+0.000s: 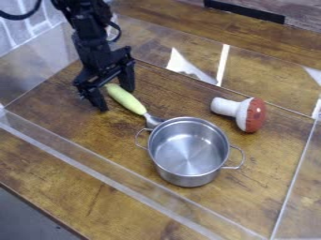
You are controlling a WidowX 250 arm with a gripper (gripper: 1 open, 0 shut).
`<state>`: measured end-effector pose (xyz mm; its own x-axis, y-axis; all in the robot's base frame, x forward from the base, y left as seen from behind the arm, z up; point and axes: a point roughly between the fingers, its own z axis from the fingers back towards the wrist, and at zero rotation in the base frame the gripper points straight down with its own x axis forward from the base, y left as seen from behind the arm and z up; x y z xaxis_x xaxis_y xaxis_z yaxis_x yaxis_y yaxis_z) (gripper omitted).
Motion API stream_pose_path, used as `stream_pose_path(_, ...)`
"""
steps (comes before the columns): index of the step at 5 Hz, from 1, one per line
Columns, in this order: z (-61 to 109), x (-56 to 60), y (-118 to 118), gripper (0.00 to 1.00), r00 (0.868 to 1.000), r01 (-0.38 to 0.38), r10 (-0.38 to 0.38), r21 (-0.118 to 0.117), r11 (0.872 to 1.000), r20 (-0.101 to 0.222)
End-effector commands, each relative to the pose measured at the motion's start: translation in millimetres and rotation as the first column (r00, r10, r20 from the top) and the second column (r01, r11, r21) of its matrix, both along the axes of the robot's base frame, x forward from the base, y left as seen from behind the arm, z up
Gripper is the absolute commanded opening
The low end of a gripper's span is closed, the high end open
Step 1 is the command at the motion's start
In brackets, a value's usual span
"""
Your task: Move the green spoon to the right
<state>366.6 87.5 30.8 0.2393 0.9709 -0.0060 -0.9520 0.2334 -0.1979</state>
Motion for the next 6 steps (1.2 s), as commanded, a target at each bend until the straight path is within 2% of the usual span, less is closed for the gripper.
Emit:
stream_pose_path(1, 15.4, 15.9, -6, 0.00, 0.999, -0.021, 0.020, 0.013, 1.000, 0.043)
stream_pose_path(3, 17.8, 20.4, 0, 0.00, 0.999, 0.031, -0.031, 0.009, 0.999, 0.035)
stream_pose_path(6, 44.0, 4.9, -3, 0.00, 0.984, 0.175, -0.175, -0.003, 0.985, 0.018)
